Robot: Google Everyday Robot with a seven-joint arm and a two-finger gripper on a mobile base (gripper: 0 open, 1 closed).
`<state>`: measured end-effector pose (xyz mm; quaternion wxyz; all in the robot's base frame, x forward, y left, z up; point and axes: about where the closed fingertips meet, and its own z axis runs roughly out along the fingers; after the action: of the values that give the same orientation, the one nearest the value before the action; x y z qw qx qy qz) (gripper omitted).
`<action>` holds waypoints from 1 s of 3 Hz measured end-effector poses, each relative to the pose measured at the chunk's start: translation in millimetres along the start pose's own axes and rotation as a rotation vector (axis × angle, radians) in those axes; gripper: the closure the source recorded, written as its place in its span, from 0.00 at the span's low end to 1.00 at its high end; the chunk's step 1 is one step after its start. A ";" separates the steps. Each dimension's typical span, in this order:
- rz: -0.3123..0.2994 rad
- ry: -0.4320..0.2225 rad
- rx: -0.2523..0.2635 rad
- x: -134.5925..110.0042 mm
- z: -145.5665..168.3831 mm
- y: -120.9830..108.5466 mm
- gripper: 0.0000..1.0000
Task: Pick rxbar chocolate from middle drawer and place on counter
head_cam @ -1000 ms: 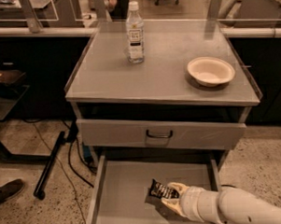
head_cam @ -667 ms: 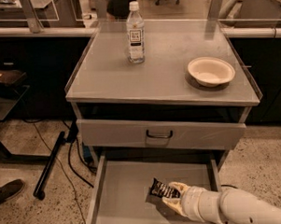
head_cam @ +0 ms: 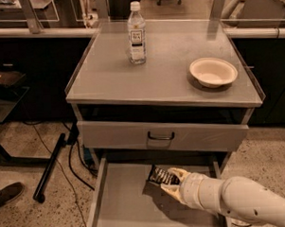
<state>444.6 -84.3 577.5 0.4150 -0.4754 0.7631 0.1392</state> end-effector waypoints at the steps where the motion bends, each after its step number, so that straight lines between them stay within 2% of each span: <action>1: -0.069 0.018 0.034 -38.8 -19.5 -8.3 1.00; 2: -0.093 0.025 0.050 -48.1 -26.2 -12.0 1.00; 3: -0.071 0.023 0.054 -49.8 -24.7 -15.8 1.00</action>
Offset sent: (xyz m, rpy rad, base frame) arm 0.0045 0.0068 0.0382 -0.0496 -0.0475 0.0114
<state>455.6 -77.0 633.7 0.4235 -0.4923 0.7540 0.0986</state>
